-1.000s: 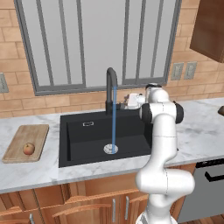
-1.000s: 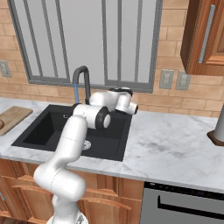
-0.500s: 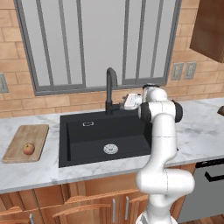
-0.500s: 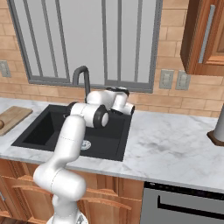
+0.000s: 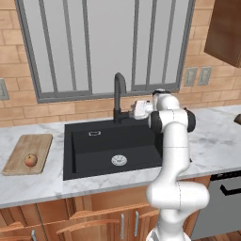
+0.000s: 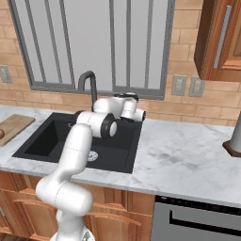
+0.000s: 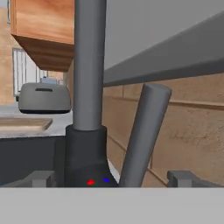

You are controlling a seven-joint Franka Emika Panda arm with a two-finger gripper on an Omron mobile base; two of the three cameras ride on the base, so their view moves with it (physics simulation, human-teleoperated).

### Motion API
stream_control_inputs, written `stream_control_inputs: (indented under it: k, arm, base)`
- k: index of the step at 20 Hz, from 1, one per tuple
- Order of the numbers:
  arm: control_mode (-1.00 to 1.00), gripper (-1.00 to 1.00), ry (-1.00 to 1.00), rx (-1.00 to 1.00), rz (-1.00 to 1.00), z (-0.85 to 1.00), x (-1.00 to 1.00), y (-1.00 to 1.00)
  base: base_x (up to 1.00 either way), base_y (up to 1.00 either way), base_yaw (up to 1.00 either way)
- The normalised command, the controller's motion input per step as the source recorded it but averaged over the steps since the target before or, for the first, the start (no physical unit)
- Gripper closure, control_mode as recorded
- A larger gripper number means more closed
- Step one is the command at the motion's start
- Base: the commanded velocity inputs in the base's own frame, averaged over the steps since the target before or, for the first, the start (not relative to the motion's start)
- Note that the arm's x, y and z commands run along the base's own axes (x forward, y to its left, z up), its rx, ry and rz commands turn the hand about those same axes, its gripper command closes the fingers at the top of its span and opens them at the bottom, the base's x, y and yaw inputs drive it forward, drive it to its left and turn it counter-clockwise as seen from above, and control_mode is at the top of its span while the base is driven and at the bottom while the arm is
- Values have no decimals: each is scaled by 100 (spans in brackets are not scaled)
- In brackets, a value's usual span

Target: Pick the peach from the sink and place it on the cutting board to airdry. Then turn off the sink faucet.

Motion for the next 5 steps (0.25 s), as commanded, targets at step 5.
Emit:
stream_control_inputs:
  k: [5]
  arm:
    - [-100, -100, 0, -1, 36, 1, 34, 64]
  base:
    - [0, 0, 0]
